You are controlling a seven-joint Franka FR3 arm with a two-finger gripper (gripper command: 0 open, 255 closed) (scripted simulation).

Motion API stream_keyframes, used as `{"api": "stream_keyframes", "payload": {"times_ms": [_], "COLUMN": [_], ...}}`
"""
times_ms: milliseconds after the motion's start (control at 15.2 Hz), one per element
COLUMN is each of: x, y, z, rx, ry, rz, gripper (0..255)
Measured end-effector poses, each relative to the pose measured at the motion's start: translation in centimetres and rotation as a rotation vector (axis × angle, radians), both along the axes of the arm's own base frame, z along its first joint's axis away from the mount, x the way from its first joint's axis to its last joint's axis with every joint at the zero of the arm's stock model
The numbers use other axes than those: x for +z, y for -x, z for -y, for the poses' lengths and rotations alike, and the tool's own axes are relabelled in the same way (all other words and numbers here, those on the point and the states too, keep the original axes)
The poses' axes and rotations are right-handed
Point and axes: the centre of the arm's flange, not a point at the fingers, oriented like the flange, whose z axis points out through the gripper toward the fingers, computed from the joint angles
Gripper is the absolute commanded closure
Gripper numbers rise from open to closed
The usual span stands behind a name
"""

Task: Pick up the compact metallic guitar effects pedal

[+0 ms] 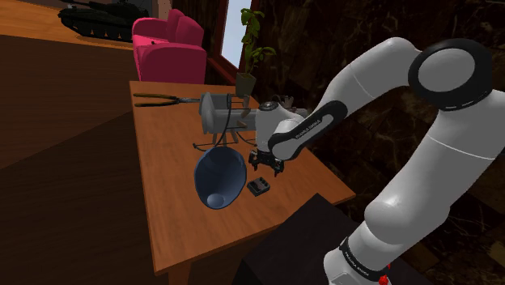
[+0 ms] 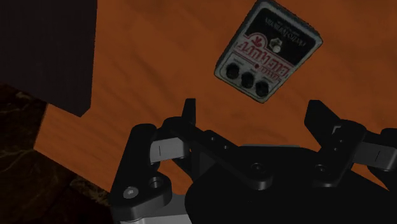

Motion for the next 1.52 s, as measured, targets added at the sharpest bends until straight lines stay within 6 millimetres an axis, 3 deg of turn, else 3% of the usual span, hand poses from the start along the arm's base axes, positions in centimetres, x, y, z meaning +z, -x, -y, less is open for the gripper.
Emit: {"api": "stream_keyframes", "payload": {"times_ms": [264, 660, 726, 1518], "x": [-3.2, -6.2, -6.3, -5.7], "y": [-1.0, -1.2, -1.2, -1.3], "z": [0.7, 0.7, 0.7, 0.8], "rx": [-0.077, -0.082, -0.082, -0.082], "ry": [0.018, 0.020, 0.020, 0.020], "rz": [0.008, 0.009, 0.009, 0.010], "gripper": [0, 0, 255, 255]}}
